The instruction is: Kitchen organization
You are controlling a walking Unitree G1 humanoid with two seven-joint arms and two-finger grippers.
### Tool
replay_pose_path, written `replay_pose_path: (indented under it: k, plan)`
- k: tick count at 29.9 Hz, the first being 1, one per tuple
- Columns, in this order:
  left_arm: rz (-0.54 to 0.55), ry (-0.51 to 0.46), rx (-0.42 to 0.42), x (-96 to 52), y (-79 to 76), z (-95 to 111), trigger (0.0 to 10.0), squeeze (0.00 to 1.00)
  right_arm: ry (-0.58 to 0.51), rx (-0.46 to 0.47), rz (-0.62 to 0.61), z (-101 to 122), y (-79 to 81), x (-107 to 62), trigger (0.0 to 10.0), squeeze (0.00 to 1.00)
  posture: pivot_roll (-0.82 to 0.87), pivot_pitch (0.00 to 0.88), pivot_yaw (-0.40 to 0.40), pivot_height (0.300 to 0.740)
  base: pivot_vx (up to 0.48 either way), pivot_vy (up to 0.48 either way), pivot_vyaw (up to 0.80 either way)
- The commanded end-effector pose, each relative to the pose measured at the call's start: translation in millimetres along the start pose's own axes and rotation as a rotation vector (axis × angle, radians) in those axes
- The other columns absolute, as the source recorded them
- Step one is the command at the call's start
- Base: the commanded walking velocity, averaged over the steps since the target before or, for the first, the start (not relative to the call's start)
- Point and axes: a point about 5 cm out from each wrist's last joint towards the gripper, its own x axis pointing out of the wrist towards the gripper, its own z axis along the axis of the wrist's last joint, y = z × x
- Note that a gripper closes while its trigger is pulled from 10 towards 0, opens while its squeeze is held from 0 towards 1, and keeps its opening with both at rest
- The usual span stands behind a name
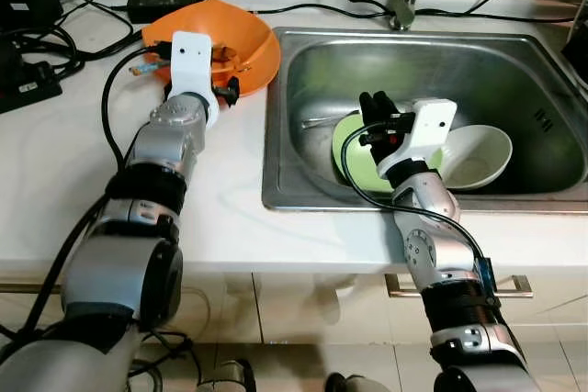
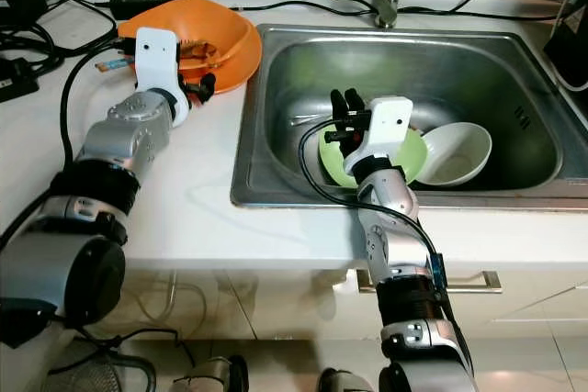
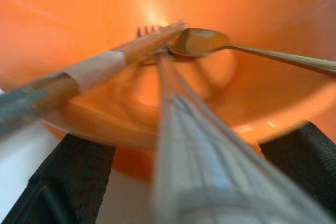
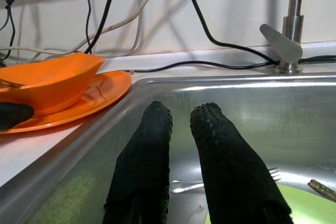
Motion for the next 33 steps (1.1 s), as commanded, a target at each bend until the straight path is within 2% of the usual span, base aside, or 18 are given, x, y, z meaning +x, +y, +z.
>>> replay_pose_path:
  k: [1, 10, 13, 14, 15, 23, 33]
  plan:
    - [0.007, -0.001, -0.007, 1.8, 1.4, 6, 10.0, 0.0, 0.063, 0.003, -0.03, -13, -6.2, -10.0, 10.0, 0.0, -0.08, 0.199, 0.0, 0.74, 0.0, 0.0, 0.0]
    - [-0.024, 0.023, -0.062, 4.9, 0.6, 17, 10.0, 0.0, 0.082, -0.001, -0.036, -12, -7.4, -15.6, 10.0, 0.0, -0.08, 0.21, 0.001, 0.74, 0.0, 0.0, 0.0]
    - [-0.022, 0.052, -0.048, 5.3, 1.5, 15, 10.0, 0.0, 0.086, 0.0, -0.035, -12, -6.3, -16.0, 10.0, 0.0, -0.07, 0.214, 0.005, 0.74, 0.0, 0.0, 0.0]
    - [-0.014, 0.084, -0.009, 5.3, 2.9, 12, 10.0, 0.0, 0.087, 0.001, -0.037, -12, -6.1, -16.2, 10.0, 0.0, -0.07, 0.216, 0.009, 0.74, 0.0, 0.0, 0.0]
    - [-0.018, 0.098, -0.005, 5.2, 3.0, 10, 10.0, 0.0, 0.088, 0.002, -0.039, -12, -6.1, -16.3, 10.0, 0.0, -0.07, 0.217, 0.01, 0.74, 0.0, 0.0, 0.0]
    - [-0.05, 0.165, -0.064, 4.3, 5.1, -1, 10.0, 0.0, 0.099, 0.009, -0.047, -13, -5.7, -15.5, 10.0, 0.0, -0.04, 0.211, 0.017, 0.74, 0.0, 0.0, 0.0]
    - [-0.113, 0.236, -0.049, -0.1, -1.8, -22, 10.0, 0.0, 0.096, 0.018, -0.042, -13, -2.8, -10.6, 10.0, 0.0, -0.02, 0.191, 0.022, 0.74, 0.0, 0.0, 0.0]
